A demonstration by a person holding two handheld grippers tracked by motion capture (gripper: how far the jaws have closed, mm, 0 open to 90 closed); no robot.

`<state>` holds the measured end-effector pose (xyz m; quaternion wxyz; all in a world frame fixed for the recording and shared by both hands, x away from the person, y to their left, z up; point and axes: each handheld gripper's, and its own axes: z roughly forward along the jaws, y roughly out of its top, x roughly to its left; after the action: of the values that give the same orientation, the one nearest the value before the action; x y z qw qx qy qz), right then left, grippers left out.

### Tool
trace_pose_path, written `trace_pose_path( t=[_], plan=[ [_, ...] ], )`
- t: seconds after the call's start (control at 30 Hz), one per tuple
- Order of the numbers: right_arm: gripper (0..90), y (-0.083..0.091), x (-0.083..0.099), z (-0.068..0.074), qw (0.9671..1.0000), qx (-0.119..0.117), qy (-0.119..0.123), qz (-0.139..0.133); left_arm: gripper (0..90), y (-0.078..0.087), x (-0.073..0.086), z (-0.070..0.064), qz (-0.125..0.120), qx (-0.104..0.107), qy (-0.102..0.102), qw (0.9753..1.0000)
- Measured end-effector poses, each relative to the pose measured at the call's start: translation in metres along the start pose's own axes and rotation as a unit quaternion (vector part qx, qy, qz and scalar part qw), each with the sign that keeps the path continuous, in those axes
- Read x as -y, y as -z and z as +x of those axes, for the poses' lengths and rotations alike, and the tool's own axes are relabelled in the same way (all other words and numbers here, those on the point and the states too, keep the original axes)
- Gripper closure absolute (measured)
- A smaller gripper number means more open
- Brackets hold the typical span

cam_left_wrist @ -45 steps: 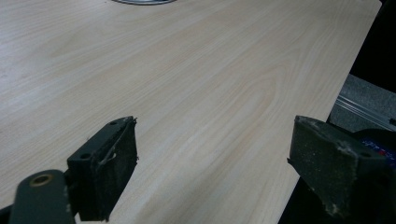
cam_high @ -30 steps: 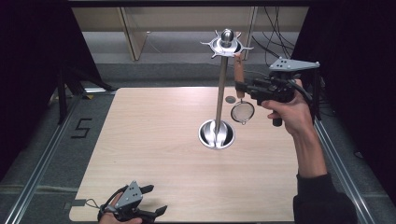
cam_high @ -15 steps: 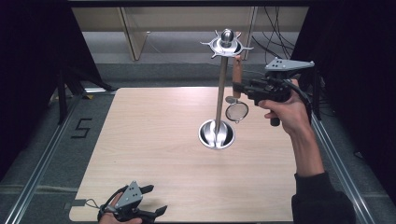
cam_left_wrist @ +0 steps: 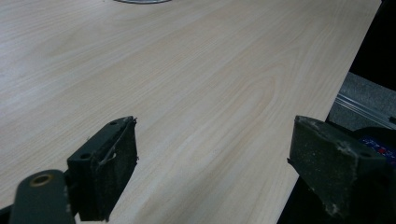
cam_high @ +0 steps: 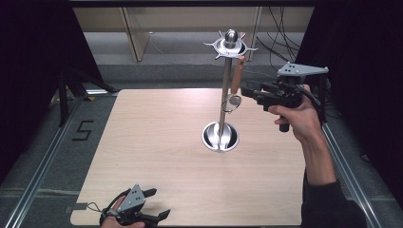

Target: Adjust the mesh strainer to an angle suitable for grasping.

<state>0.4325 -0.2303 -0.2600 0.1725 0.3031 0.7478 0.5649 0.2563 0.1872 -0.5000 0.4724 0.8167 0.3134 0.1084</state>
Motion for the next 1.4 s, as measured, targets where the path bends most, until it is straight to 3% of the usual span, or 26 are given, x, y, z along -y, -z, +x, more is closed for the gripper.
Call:
trace_pose_path(
  t=[0.03,0.1,0.13,0.17,0.47,0.5,0.67,0.77,0.8,0.9,1.23,1.33,1.4],
  plan=[
    [60.8,0.002,0.002,0.001,1.0,0.004,0.009,0.003,14.7,0.001,0.0,0.001,0.005,-0.001,-0.004,1.0],
    [60.2,0.005,0.005,0.004,0.9999,0.015,0.008,0.002,14.7,-0.001,0.0,-0.001,-0.009,0.002,0.004,0.9999],
    [60.2,0.005,0.005,0.004,0.9999,0.015,0.008,0.002,14.7,0.0,-0.001,0.001,-0.002,0.002,-0.012,0.9999],
    [59.9,0.007,0.006,0.005,0.9999,0.012,0.006,0.003,14.7,-0.001,-0.001,0.0,-0.009,0.003,-0.003,1.0],
    [57.5,0.02,0.017,0.012,0.9991,0.022,0.035,-0.005,14.7,-0.001,0.0,0.0,-0.009,0.002,-0.004,1.0],
    [57.3,0.021,0.019,0.014,0.9994,0.022,0.026,-0.004,14.7,-0.001,0.0,0.0,-0.009,0.002,-0.004,1.0],
    [56.5,0.022,0.026,0.014,0.9992,0.023,0.034,-0.004,14.7,-0.001,0.0,0.0,-0.008,0.003,-0.003,1.0],
    [55.9,0.022,0.031,0.014,0.9994,0.023,0.026,-0.001,14.7,-0.001,0.0,0.0,-0.009,0.002,-0.002,1.0],
    [55.8,0.022,0.032,0.014,0.9995,0.022,0.021,0.0,14.7,0.0,-0.001,0.001,-0.003,0.002,-0.01,0.9999],
    [55.4,0.023,0.036,0.015,0.9996,0.024,0.016,-0.005,14.6,-0.001,0.0,0.0,-0.01,0.004,-0.002,0.9999],
    [54.1,0.024,0.049,0.017,0.9993,0.027,0.02,-0.018,14.7,0.0,0.0,0.001,-0.004,0.002,-0.008,1.0],
    [53.2,0.027,0.056,0.018,0.9992,0.026,0.01,-0.027,14.7,-0.002,0.001,-0.001,-0.012,0.002,0.008,0.9999],
    [52.9,0.027,0.058,0.016,0.9992,0.025,0.01,-0.029,14.7,-0.001,0.0,0.001,-0.003,0.0,-0.003,1.0]
  ],
)
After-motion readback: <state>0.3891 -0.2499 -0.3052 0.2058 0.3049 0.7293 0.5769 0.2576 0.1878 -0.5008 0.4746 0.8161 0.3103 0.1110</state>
